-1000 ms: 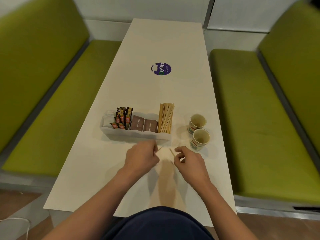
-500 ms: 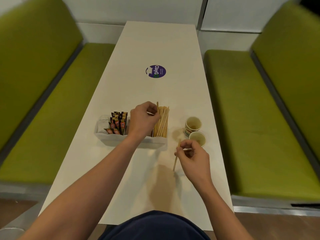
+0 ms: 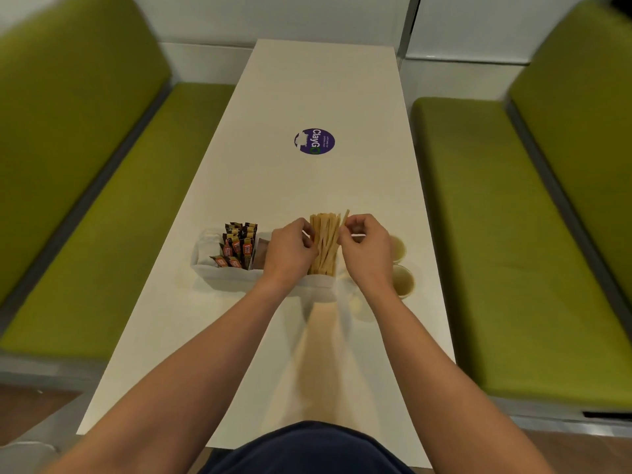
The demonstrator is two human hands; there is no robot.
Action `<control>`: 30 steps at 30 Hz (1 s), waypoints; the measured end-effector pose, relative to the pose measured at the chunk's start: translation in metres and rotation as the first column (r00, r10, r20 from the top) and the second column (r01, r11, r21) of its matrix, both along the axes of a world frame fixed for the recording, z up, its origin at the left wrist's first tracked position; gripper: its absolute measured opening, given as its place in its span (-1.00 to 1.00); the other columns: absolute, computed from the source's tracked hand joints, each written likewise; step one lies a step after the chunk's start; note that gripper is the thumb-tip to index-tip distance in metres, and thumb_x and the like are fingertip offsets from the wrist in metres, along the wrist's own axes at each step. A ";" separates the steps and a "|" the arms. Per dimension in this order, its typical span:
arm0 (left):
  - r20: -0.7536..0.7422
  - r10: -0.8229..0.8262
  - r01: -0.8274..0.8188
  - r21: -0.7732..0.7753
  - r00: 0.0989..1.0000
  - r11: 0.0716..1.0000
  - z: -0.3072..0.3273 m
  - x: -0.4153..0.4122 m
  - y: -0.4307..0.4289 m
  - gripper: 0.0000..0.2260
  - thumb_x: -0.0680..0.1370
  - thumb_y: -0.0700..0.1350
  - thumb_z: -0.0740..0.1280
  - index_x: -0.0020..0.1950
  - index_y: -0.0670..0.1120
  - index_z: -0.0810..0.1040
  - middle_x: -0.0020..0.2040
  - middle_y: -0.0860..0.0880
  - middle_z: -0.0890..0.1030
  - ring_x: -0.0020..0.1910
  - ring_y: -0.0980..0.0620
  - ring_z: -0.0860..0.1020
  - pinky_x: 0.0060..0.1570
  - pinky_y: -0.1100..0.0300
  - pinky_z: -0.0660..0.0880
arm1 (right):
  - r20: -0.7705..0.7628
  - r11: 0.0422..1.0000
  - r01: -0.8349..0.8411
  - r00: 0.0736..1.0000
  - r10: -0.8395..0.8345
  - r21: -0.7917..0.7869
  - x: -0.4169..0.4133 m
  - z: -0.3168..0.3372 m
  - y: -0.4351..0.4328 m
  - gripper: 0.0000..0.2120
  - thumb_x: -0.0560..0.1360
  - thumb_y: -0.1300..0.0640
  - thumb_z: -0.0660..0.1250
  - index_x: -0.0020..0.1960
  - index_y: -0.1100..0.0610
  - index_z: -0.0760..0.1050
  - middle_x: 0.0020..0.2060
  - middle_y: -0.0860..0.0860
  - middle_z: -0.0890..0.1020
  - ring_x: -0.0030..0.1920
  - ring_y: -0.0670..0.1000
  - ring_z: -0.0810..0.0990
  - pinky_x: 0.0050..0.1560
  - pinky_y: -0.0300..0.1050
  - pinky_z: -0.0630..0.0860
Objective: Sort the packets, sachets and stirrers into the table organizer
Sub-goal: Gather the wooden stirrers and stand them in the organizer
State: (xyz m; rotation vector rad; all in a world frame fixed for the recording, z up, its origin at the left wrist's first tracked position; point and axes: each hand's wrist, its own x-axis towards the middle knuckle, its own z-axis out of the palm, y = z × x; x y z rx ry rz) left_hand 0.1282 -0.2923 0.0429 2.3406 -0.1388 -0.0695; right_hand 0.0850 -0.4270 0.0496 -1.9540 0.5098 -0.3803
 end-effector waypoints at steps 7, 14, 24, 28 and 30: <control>0.094 0.024 -0.022 -0.024 0.995 0.999 -0.005 0.003 0.007 -0.85 0.45 -0.18 0.42 0.01 -0.08 0.56 -0.12 0.02 0.55 -0.14 0.06 0.52 -0.14 0.26 0.40 | -0.069 0.997 0.018 0.997 -0.023 -0.077 -0.001 -0.011 0.007 -0.90 0.51 0.13 0.39 0.02 0.07 0.56 -0.19 -0.15 0.61 -0.18 -0.12 0.60 -0.13 -0.12 0.55; -0.061 -0.095 0.100 0.089 0.994 0.991 0.014 0.011 0.008 -0.41 0.53 -0.27 0.24 0.56 -0.18 0.24 0.50 -0.18 0.33 0.52 -0.16 0.19 0.44 0.04 0.21 | -0.097 0.999 0.045 0.994 -0.042 0.029 -0.006 -0.014 0.024 -0.51 0.61 0.17 0.23 0.53 0.11 0.29 0.43 0.01 0.43 0.33 0.00 0.50 0.34 0.00 0.47; -0.169 -0.187 0.214 0.160 0.968 0.964 -0.003 0.016 -0.011 -0.82 0.59 -0.08 0.17 0.08 -0.12 0.48 -0.02 -0.11 0.63 0.04 -0.20 0.53 0.30 -0.14 0.32 | -0.261 0.991 -0.104 0.958 0.121 0.079 0.017 -0.014 0.030 -0.71 0.66 0.13 0.00 0.22 0.08 0.46 0.05 0.01 0.61 0.07 0.13 0.55 -0.04 -0.01 0.39; -0.151 -0.170 0.199 0.206 0.974 0.958 -0.005 0.015 -0.009 -0.66 0.53 0.03 0.03 0.05 -0.12 0.49 -0.02 -0.13 0.63 0.12 -0.21 0.50 0.32 -0.15 0.29 | -0.244 0.985 -0.168 0.955 0.169 0.022 0.022 -0.016 0.026 -0.72 0.68 0.14 -0.02 0.18 0.09 0.46 0.08 0.05 0.63 0.09 0.14 0.55 0.00 0.01 0.38; -0.148 -0.175 0.206 0.234 0.973 0.950 -0.009 0.018 -0.006 -0.77 0.56 -0.14 0.08 0.05 -0.15 0.50 0.00 -0.17 0.61 0.23 -0.24 0.44 0.32 -0.17 0.29 | -0.248 0.981 -0.189 0.949 0.192 0.038 0.021 -0.019 0.025 -0.69 0.70 0.11 -0.02 0.22 0.07 0.48 0.12 0.04 0.63 0.12 0.12 0.54 0.04 0.00 0.39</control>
